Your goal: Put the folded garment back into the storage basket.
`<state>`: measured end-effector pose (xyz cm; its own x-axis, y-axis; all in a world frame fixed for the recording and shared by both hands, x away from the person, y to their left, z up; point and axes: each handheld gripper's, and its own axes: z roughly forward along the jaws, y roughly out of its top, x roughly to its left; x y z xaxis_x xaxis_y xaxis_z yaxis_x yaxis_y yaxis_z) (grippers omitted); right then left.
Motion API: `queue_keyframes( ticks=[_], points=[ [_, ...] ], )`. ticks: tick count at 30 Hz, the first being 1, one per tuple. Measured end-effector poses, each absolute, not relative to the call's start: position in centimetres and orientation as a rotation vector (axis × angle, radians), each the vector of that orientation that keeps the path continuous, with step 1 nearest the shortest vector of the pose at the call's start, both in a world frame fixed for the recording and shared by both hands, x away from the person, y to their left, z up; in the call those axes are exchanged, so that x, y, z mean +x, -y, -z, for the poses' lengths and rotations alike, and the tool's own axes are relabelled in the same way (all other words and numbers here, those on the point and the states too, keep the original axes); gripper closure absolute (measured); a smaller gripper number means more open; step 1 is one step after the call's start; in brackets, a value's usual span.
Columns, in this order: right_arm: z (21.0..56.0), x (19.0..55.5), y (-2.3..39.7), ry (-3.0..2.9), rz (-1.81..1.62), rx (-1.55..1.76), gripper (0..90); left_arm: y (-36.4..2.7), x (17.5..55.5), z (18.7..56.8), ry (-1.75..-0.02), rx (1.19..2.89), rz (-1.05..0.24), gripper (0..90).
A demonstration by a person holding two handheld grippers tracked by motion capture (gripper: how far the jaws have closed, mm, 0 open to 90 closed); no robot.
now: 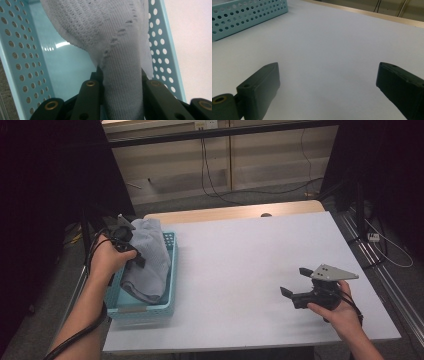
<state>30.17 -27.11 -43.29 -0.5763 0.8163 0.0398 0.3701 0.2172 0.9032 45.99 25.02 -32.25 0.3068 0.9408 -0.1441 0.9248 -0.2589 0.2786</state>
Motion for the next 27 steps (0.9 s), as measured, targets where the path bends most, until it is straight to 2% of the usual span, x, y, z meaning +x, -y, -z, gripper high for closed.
queue_keyframes(
  ticks=[27],
  points=[
    [43.4,30.3,27.2,-2.046,-1.336,1.103,4.8,-24.8,45.2,33.3,-1.673,2.259,-0.043,74.7]
  ],
)
